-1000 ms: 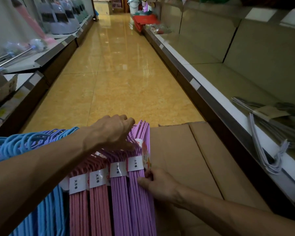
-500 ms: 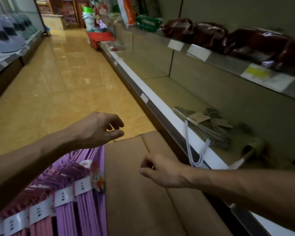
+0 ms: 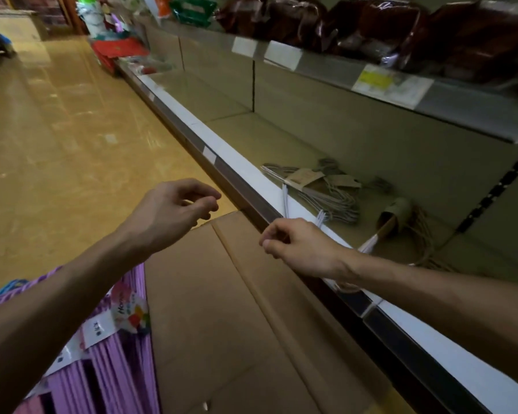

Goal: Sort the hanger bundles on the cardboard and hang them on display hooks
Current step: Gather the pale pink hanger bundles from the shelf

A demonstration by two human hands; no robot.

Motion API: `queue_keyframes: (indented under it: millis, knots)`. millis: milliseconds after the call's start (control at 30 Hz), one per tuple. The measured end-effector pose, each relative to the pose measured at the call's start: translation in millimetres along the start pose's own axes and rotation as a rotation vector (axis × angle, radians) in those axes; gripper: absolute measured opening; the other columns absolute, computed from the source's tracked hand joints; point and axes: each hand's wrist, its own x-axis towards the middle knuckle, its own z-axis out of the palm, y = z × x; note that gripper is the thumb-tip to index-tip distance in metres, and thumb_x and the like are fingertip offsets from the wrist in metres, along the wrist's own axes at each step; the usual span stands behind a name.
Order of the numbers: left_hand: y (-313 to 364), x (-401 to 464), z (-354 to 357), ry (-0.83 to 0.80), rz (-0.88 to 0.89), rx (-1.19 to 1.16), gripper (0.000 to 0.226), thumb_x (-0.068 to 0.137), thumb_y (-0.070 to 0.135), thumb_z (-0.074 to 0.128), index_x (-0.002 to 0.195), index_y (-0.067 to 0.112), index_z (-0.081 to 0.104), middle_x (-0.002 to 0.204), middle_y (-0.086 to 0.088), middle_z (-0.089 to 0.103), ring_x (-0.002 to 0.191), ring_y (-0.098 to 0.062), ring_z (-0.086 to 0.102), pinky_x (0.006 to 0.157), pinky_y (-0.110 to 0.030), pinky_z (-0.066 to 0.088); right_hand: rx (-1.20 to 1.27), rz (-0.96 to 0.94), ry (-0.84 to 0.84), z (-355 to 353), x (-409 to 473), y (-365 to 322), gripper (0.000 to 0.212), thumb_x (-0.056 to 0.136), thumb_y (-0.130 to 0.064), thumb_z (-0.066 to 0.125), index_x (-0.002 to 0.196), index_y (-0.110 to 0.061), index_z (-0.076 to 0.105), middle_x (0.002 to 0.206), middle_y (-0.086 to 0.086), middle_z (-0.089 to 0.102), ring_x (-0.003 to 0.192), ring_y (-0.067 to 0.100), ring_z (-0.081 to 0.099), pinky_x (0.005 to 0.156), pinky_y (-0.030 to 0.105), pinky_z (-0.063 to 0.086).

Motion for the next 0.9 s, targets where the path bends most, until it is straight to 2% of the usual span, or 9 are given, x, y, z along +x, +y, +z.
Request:
queue_keyframes:
  millis: [100,267,400,533,667,733,800,867,900]
  knots:
    - [12,5,9,-0.029,0.033,-0.009,0.016,0.097,0.029,0.056,0.109,0.030,0.067,0.100,0.011,0.070,0.088,-0.002,0.068,0.083,-0.031,0.058,0.042,0.039,0.101,-24,-4,5,0.009,0.099,-0.022,0.058,0.102,-0.022,0.067,0.093,-0.004,0.067,0.083,0.010,0.065,0.072,0.030,0.057]
    - [38,11,34,-0.095,0.104,-0.059,0.015,0.097,0.029,0.058,0.108,0.032,0.067,0.100,0.013,0.069,0.090,-0.002,0.067,0.077,-0.026,0.057,-0.033,0.098,0.276,-85,-31,38,0.010,0.098,-0.021,0.060,0.107,-0.023,0.065,0.101,-0.006,0.067,0.093,0.010,0.065,0.080,0.028,0.056]
    - [50,11,70,-0.202,0.104,-0.074,0.015,0.097,0.031,0.058,0.108,0.033,0.067,0.100,0.014,0.068,0.092,-0.003,0.067,0.076,-0.024,0.055,-0.076,0.283,0.410,-118,-64,88,0.023,0.096,-0.030,0.062,0.119,-0.033,0.058,0.106,-0.004,0.066,0.097,0.016,0.065,0.083,0.033,0.056]
    - [57,7,112,-0.347,0.077,-0.017,0.018,0.097,0.035,0.057,0.114,0.030,0.062,0.104,0.013,0.065,0.094,-0.005,0.064,0.078,-0.024,0.054,-0.132,0.521,0.558,-134,-81,128,0.052,0.093,-0.038,0.066,0.136,-0.015,0.048,0.125,0.011,0.061,0.111,0.029,0.060,0.085,0.034,0.049]
    - [60,10,151,-0.453,0.045,0.034,0.031,0.095,0.047,0.056,0.122,0.031,0.056,0.106,0.015,0.060,0.096,-0.005,0.060,0.086,-0.031,0.054,0.017,0.758,0.499,-140,-80,152,0.062,0.089,-0.046,0.069,0.136,-0.012,0.046,0.125,0.014,0.059,0.103,0.031,0.061,0.070,0.031,0.047]
    - [61,13,165,-0.485,-0.001,0.047,0.042,0.093,0.055,0.054,0.128,0.030,0.052,0.113,0.012,0.061,0.100,-0.007,0.059,0.089,-0.033,0.052,0.186,0.785,0.463,-140,-74,159,0.045,0.084,-0.047,0.073,0.106,-0.011,0.059,0.101,0.013,0.063,0.083,0.027,0.061,0.064,0.032,0.046]
    - [63,14,176,-0.517,-0.054,0.021,0.054,0.091,0.062,0.051,0.134,0.029,0.048,0.123,0.007,0.060,0.104,-0.011,0.059,0.092,-0.035,0.052,0.300,0.753,0.451,-139,-67,172,0.058,0.065,-0.057,0.084,0.095,-0.011,0.065,0.092,0.010,0.067,0.079,0.026,0.064,0.076,0.037,0.054]
    - [63,14,184,-0.555,-0.098,-0.023,0.063,0.088,0.067,0.051,0.139,0.029,0.044,0.130,0.004,0.057,0.107,-0.013,0.059,0.093,-0.036,0.052,0.357,0.741,0.454,-138,-59,180,0.088,0.044,-0.060,0.089,0.111,-0.007,0.068,0.105,0.012,0.072,0.093,0.029,0.069,0.091,0.042,0.056]
    - [63,13,186,-0.579,-0.113,-0.039,0.067,0.086,0.068,0.052,0.141,0.030,0.042,0.132,0.003,0.056,0.108,-0.014,0.059,0.093,-0.037,0.053,0.342,0.736,0.440,-135,-58,177,0.086,0.049,-0.054,0.092,0.116,-0.004,0.067,0.110,0.012,0.072,0.096,0.029,0.069,0.091,0.040,0.056]
